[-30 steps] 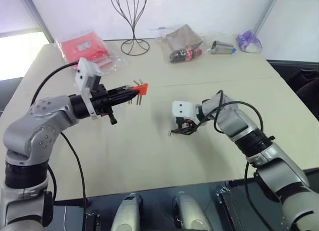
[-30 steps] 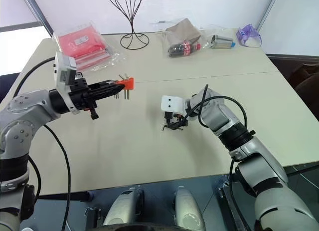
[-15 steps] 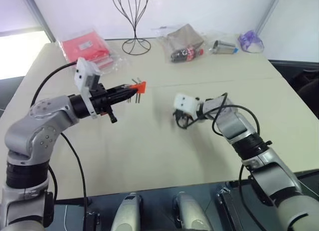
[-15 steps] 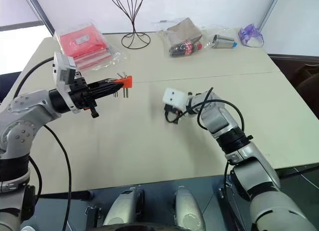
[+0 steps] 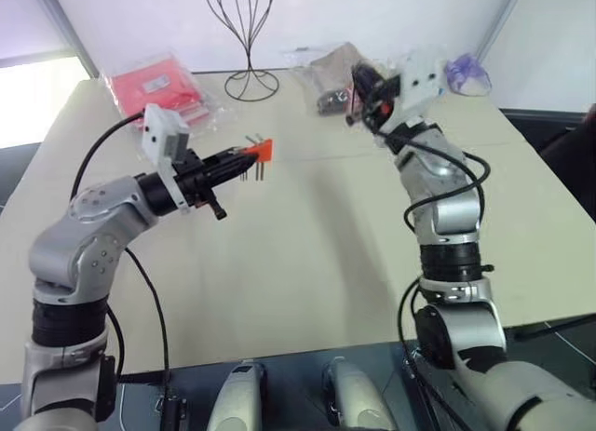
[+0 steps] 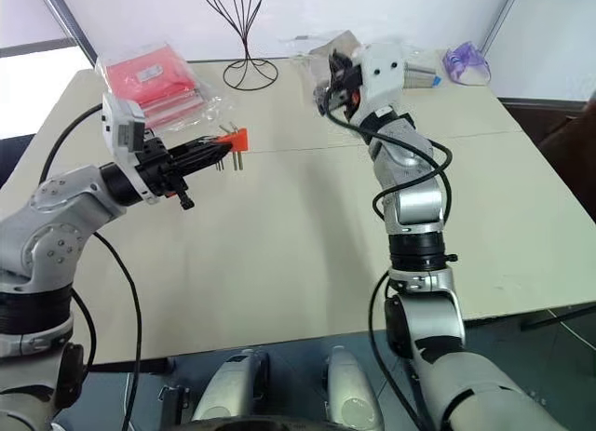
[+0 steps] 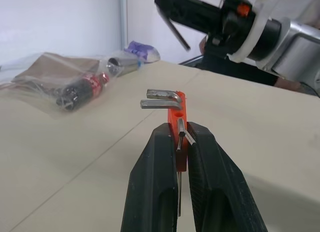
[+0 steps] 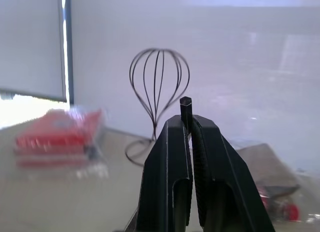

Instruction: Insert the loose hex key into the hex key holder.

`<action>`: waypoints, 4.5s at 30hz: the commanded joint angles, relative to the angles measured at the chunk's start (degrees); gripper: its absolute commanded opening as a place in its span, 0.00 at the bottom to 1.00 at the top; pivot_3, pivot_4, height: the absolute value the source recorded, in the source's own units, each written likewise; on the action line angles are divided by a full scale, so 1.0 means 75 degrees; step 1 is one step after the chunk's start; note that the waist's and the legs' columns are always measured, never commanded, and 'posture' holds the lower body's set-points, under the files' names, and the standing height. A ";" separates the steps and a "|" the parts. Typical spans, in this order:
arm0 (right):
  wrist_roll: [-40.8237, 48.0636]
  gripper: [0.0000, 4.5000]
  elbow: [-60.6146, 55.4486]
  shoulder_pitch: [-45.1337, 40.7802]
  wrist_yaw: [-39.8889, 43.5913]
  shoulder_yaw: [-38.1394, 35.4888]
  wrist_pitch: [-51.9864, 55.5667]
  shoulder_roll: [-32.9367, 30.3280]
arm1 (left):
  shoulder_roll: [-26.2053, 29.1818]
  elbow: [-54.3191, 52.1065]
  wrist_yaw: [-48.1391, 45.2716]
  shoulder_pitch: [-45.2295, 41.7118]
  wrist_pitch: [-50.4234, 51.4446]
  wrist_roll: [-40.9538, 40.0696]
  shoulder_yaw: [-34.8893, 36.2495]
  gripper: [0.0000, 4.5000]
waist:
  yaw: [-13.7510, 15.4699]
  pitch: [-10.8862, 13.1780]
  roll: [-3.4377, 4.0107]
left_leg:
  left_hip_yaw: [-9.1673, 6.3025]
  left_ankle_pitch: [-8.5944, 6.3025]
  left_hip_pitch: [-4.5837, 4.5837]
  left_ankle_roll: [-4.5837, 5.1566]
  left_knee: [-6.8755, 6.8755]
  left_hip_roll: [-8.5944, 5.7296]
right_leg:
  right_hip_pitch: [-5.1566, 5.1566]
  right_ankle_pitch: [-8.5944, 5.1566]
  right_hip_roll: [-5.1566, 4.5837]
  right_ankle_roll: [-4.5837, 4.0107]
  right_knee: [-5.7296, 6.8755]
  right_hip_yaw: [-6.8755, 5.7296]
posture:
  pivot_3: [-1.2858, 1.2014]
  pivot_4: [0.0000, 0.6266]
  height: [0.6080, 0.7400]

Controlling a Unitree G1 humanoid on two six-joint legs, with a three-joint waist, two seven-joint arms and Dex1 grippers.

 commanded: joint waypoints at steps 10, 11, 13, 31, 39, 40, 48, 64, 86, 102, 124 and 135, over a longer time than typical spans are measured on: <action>-0.0599 0.01 -0.0238 -0.0218 -0.0397 0.1275 -0.2062 0.0723 | -0.0809 0.0152 0.0467 -0.0839 -0.0316 0.0107 -0.0154 0.00 | 0.0016 0.0000 0.0000 | -0.0001 0.0000 -0.0014 0.0000 0.0007 -0.0007 | -0.0007 0.0000 -0.0005 0.0000 -0.0004 -0.0001 | 0.52 0.24 1.00; -0.0811 0.01 -0.0202 -0.0146 -0.0423 0.1416 -0.2325 0.0674 | -0.0867 0.0156 0.0489 -0.0882 -0.0304 0.0081 -0.0146 0.00 | 0.0006 0.0000 0.0000 | 0.0000 0.0000 -0.0014 0.0000 0.0006 -0.0007 | -0.0007 0.0000 -0.0004 0.0000 -0.0004 -0.0001 | 0.52 0.24 1.00; -0.1119 0.01 -0.0129 -0.0031 -0.0488 0.1584 -0.2765 0.0580 | -0.0952 0.0151 0.0524 -0.0948 -0.0263 0.0009 -0.0115 0.00 | -0.0002 0.0000 0.0000 | 0.0000 0.0000 -0.0015 0.0000 0.0004 -0.0006 | -0.0011 0.0000 -0.0003 0.0000 -0.0004 -0.0001 | 0.52 0.24 1.00; -0.1653 0.01 -0.0122 0.0215 -0.0878 0.1934 -0.3642 0.0712 | -0.1045 0.0282 0.0577 -0.1255 -0.0130 -0.0292 -0.0087 0.00 | 0.0001 0.0000 0.0000 | -0.0001 0.0000 -0.0019 0.0000 0.0005 -0.0004 | -0.0017 0.0000 -0.0001 0.0001 -0.0001 0.0000 | 0.52 0.24 1.00; -0.1759 0.01 -0.0042 0.0246 -0.0873 0.2050 -0.3803 0.0715 | -0.1080 0.0214 0.0639 -0.1274 -0.0082 -0.0405 -0.0114 0.00 | 0.0002 0.0000 0.0001 | -0.0001 0.0000 -0.0019 0.0000 0.0005 -0.0004 | -0.0017 0.0000 -0.0001 0.0001 -0.0001 0.0000 | 0.52 0.24 1.00; -0.1791 0.01 -0.0012 0.0239 -0.0868 0.2068 -0.3850 0.0699 | -0.1091 0.0205 0.0653 -0.1274 -0.0071 -0.0431 -0.0104 0.00 | 0.0001 0.0000 0.0000 | -0.0001 0.0000 -0.0019 0.0000 0.0005 -0.0004 | -0.0017 0.0000 -0.0001 0.0001 -0.0001 0.0000 | 0.52 0.24 1.00; -0.1923 0.01 0.0066 0.0302 -0.0862 0.2140 -0.3992 0.0664 | -0.1111 0.0089 0.0741 -0.1255 0.0068 -0.0669 -0.0044 0.00 | 0.0001 0.0000 0.0001 | -0.0002 0.0000 -0.0019 0.0000 0.0005 -0.0004 | -0.0016 0.0000 -0.0001 0.0001 -0.0001 0.0000 | 0.52 0.24 1.00; -0.2049 0.01 0.0195 0.0329 -0.0852 0.2169 -0.4216 0.0559 | -0.1022 0.0074 0.0870 -0.1273 0.0074 -0.0908 0.0016 0.00 | 0.0002 0.0000 0.0001 | -0.0001 0.0000 -0.0020 -0.0001 0.0005 -0.0004 | -0.0016 0.0000 -0.0001 0.0000 -0.0002 0.0000 | 0.52 0.24 1.00; -0.2226 0.01 0.0264 0.0329 -0.0835 0.2263 -0.4515 0.0399 | -0.1032 0.0099 0.1064 -0.1409 0.0230 -0.1285 0.0169 0.00 | 0.0003 0.0000 0.0000 | -0.0002 0.0000 -0.0020 -0.0001 0.0006 -0.0004 | -0.0016 0.0000 -0.0001 0.0000 -0.0002 0.0000 | 0.52 0.24 1.00; -0.2343 0.01 -0.0024 0.0532 -0.0231 0.2706 -0.4807 0.0274 | -0.1060 0.0199 0.1122 -0.1511 0.0210 -0.1301 0.0213 0.00 | 0.0009 0.0000 0.0000 | -0.0002 0.0001 -0.0020 -0.0001 0.0007 -0.0004 | -0.0015 0.0000 -0.0002 0.0001 -0.0002 0.0000 | 0.52 0.24 1.00; -0.1257 0.99 -0.2199 0.1955 0.0715 0.1603 -0.2737 -0.1261 | -0.1077 0.0064 0.0976 -0.0925 0.0413 -0.1292 0.0016 0.00 | 0.0046 0.0000 0.0000 | -0.0002 0.0001 -0.0023 -0.0001 0.0007 -0.0007 | -0.0012 0.0000 -0.0005 0.0001 -0.0007 0.0000 | 0.52 0.24 1.00; 0.0483 0.99 -0.3577 0.3663 0.3437 0.0135 -0.0531 -0.4769 | -0.1615 0.1055 0.0163 0.0020 0.0610 -0.0781 -0.1248 0.00 | 0.0224 0.0001 0.0001 | 0.0002 0.0000 -0.0023 0.0002 0.0010 -0.0012 | 0.0001 -0.0001 -0.0003 0.0000 -0.0026 -0.0001 | 0.52 0.24 1.00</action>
